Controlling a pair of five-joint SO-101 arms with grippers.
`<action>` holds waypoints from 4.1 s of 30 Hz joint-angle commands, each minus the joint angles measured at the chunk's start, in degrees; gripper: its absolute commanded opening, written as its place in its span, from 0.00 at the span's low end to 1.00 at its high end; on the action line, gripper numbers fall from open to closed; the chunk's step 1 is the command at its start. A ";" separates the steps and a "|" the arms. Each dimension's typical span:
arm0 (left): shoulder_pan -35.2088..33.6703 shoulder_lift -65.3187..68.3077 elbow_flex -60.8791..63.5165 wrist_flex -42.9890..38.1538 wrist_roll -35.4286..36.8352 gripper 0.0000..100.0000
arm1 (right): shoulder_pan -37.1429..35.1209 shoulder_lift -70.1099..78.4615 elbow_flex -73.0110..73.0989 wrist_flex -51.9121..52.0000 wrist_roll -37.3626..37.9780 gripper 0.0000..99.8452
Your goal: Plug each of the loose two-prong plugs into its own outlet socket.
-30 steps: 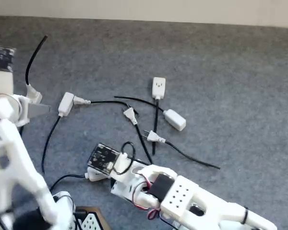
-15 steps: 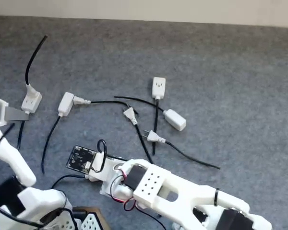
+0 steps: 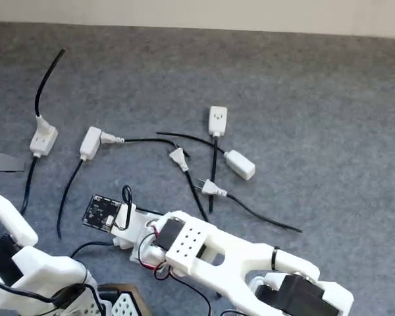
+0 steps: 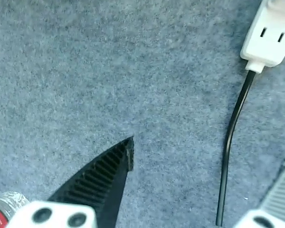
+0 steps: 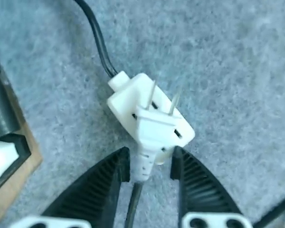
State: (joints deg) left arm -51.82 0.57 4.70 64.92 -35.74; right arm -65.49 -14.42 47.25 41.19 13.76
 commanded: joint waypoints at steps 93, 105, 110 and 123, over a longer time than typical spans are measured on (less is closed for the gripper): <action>16.92 -40.84 23.16 9.41 11.87 0.44 | 6.02 -36.26 3.56 12.26 0.70 0.01; 0.13 17.27 -33.80 28.13 5.63 0.44 | 2.24 -9.98 -15.60 20.00 17.67 0.01; -4.00 31.87 -46.55 28.22 2.02 0.44 | 0.48 -4.35 -29.41 29.14 24.62 0.01; -8.40 50.86 -66.68 29.19 0.35 0.44 | -3.03 9.71 -42.86 36.00 38.59 0.01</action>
State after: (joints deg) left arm -58.33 51.12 -56.57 92.70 -35.03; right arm -67.78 -5.63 7.69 76.88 47.69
